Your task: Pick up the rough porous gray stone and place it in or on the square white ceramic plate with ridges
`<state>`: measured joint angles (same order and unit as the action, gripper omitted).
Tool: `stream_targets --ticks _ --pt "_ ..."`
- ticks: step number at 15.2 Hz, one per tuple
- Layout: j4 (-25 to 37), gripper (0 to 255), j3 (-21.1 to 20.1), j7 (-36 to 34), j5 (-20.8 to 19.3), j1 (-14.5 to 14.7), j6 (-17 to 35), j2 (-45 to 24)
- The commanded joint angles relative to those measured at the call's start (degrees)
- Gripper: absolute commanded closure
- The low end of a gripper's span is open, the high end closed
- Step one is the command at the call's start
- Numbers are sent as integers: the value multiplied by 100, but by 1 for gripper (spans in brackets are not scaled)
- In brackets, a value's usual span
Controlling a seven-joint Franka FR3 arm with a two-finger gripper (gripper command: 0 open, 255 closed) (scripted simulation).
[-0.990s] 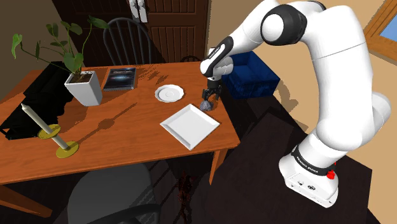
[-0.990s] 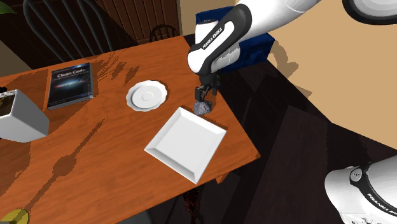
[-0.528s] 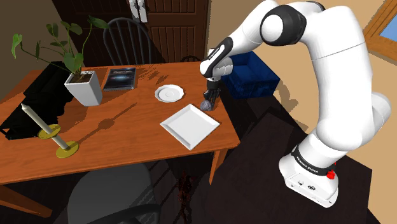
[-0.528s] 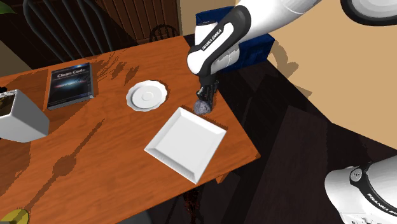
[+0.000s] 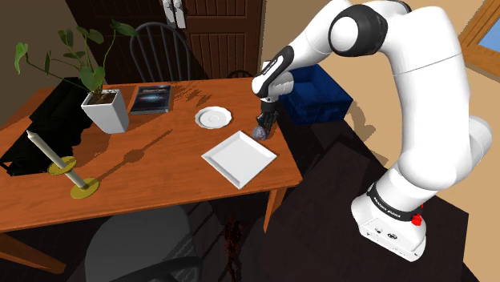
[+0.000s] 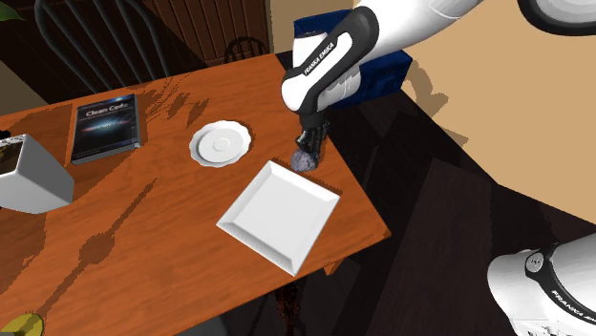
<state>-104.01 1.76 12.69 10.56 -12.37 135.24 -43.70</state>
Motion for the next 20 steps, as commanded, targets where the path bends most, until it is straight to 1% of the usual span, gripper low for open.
stream_targets --ticks 1,15,20 --pt "-56 255 -2 -16 -6 15 -66 96" --pt "-280 255 65 -126 -95 55 -719 977" --pt "-776 255 -113 -641 -30 489 -444 1265"
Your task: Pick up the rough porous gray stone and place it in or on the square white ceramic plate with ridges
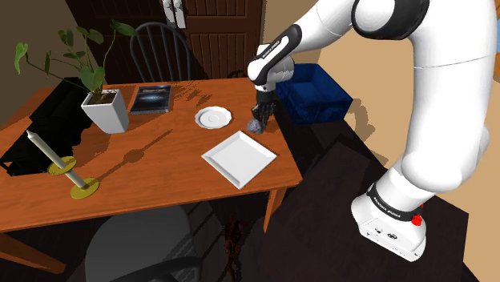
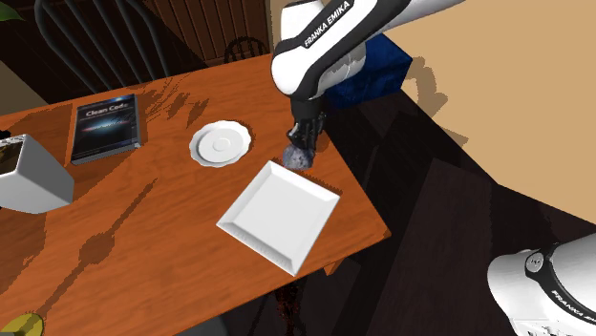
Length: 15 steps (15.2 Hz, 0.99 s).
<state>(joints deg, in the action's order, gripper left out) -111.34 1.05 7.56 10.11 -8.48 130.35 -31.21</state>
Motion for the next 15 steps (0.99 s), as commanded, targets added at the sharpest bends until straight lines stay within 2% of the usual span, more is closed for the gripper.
stream_targets --ticks 1,8,15 --pt "-121 255 -81 -236 28 187 92 62" --pt "-480 255 -359 -1023 118 812 363 270" --pt "-425 255 -389 -999 154 839 695 -114"
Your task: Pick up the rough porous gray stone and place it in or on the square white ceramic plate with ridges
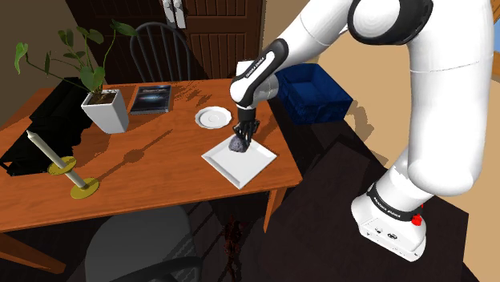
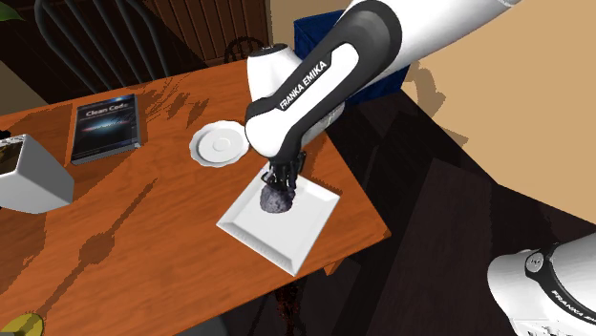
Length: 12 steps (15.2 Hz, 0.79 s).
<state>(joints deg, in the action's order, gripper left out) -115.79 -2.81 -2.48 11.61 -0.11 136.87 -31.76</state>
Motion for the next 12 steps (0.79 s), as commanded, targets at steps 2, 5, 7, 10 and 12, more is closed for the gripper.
stream_targets --ticks 2,5,7,10,12 --pt "49 255 -9 26 15 0 146 -193" --pt "107 255 -17 56 29 -3 293 -399" --pt "151 255 -23 76 38 -5 389 -539" --pt "176 255 -26 87 43 -7 438 -614" --pt "176 255 -26 87 43 -7 438 -614"
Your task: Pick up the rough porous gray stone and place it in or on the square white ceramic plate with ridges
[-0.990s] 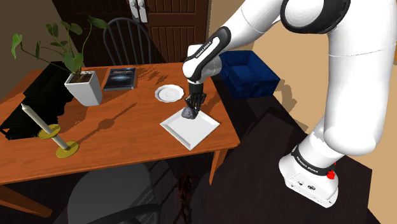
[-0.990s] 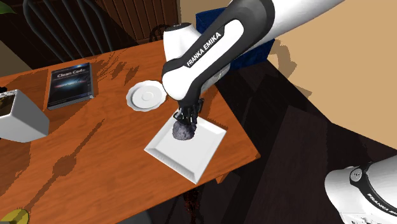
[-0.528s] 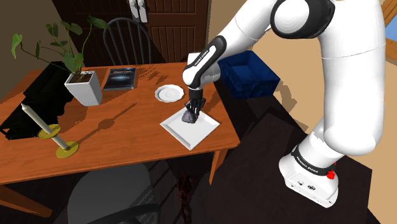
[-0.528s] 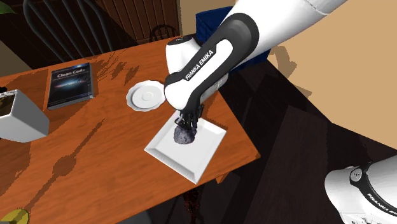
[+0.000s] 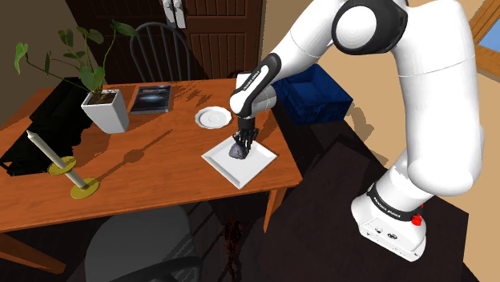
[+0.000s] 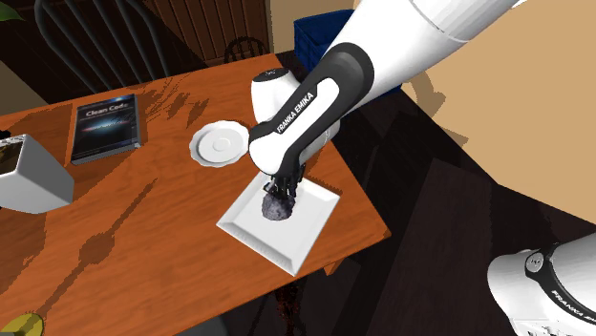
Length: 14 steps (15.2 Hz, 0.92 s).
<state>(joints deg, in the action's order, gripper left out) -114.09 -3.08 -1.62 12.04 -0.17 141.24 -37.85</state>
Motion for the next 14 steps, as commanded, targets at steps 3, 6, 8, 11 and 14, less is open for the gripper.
stream_targets --ticks 3,6,8,11,14 --pt "6 255 0 1 0 -1 1 -5" --pt "5 0 0 2 0 -1 1 -4" --pt "5 0 0 2 0 -1 1 -4" --pt "8 0 31 -22 -36 -22 -289 280" --pt "37 0 58 -44 -70 -42 -559 518"
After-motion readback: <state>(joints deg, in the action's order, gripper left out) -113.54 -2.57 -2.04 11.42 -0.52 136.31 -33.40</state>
